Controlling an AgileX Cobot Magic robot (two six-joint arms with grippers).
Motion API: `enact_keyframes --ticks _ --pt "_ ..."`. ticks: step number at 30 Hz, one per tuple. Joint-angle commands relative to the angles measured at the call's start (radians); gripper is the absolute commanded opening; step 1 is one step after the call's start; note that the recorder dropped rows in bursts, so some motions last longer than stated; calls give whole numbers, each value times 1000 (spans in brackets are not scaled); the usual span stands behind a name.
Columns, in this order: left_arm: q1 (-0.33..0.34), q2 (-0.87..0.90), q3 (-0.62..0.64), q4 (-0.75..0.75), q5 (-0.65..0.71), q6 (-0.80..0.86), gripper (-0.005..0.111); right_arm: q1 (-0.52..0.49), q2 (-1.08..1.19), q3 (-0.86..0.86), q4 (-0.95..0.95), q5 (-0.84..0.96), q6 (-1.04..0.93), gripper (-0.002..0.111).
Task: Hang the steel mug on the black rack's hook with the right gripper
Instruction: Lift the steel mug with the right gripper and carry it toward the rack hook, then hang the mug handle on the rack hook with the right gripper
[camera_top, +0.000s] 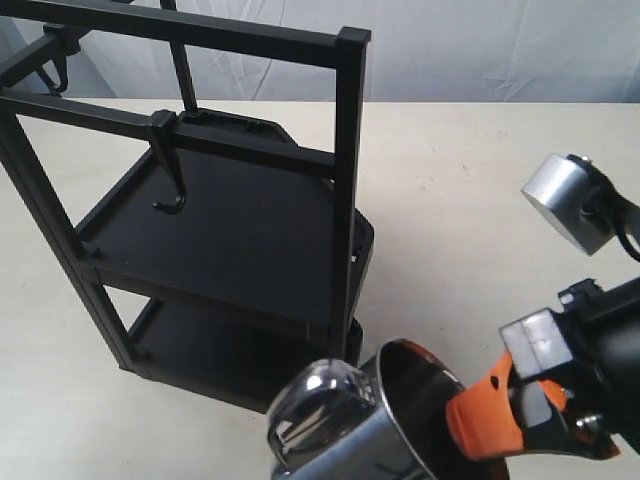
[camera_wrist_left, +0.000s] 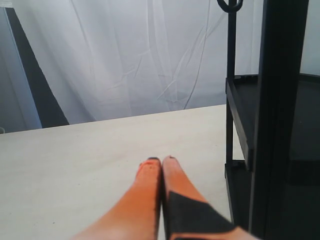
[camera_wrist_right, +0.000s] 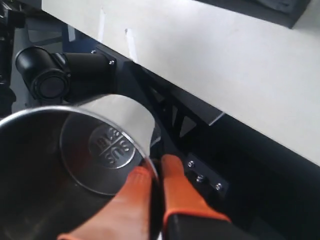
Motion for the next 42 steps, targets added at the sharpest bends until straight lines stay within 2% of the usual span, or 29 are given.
enact_keyframes --ticks 1,5,9,14,18,29,42 --pt "-5 -5 0 3 -5 -2 2 87 65 -9 118 -120 -42 -1" --pt "-5 -5 0 3 -5 -2 2 237 146 -9 321 -333 -117 -1" --pt "-5 -5 0 3 -5 -2 2 355 166 -22 400 -571 -120 -1" --pt "-5 -5 0 3 -5 -2 2 435 166 -22 474 -792 -120 -1" --pt "-5 -5 0 3 -5 -2 2 436 166 -22 471 -919 -120 -1" --pt "-5 -5 0 3 -5 -2 2 436 255 -22 445 -914 -89 -1" --pt "-5 -5 0 3 -5 -2 2 436 257 -22 380 -920 -80 -1"
